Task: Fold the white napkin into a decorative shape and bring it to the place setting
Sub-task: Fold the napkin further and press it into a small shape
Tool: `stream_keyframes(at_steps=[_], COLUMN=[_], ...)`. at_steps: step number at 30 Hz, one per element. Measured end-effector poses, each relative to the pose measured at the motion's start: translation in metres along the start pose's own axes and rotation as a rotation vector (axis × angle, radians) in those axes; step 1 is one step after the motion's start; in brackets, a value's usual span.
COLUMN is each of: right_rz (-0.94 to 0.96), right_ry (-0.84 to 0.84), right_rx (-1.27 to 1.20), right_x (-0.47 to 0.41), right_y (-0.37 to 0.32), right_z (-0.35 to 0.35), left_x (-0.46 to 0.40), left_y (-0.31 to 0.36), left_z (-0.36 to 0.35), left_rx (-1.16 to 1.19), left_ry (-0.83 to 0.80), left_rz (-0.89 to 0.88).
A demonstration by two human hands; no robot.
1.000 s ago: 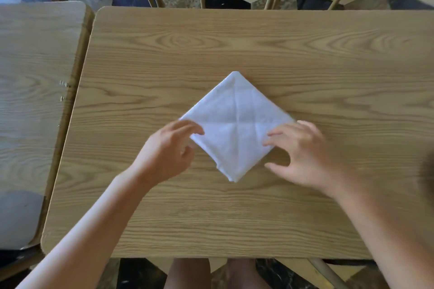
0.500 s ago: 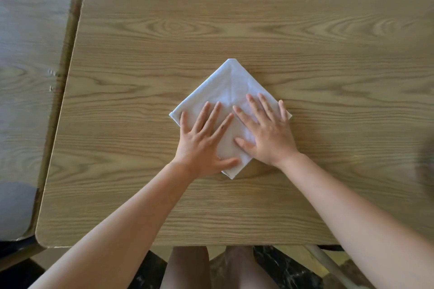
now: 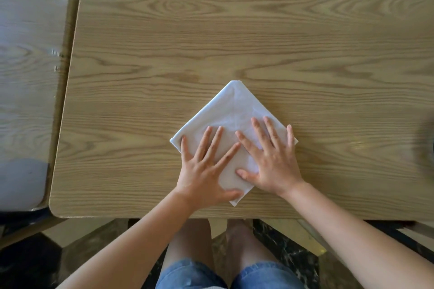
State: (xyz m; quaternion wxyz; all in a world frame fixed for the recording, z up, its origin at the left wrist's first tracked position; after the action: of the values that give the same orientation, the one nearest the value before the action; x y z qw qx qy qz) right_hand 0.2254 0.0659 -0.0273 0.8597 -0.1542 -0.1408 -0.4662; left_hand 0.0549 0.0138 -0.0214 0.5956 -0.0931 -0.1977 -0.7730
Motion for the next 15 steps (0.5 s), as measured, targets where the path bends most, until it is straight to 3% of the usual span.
stream_keyframes(at_steps=[7,11,15], right_rz=[0.069,0.293,0.526], right_ry=[-0.002,0.128,0.217], right_rx=[-0.054,-0.154,-0.048], right_x=[0.0,0.019,0.035], right_y=[0.002,0.012,0.021], right_z=[0.0,0.0,-0.006], left_x=[0.004,0.017,0.025], left_y=[-0.003,-0.02,-0.044], left_z=[0.003,0.011,0.014], left_rx=[0.027,0.066,-0.005], left_ry=[-0.032,0.014,0.055], left_rz=[-0.052,-0.224,-0.37])
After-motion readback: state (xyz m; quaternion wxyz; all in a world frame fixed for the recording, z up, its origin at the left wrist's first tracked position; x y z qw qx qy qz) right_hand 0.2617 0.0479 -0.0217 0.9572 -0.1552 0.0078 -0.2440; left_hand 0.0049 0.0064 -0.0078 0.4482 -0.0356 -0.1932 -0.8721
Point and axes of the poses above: each hand's wrist, its own x-axis away from the middle knuckle, its own z-axis out of the back of the hand, y = z × x, the point moved 2 cm from there along -x, towards the middle knuckle, and after that the axes turned 11 degrees about -y, right-handed, at the moved point
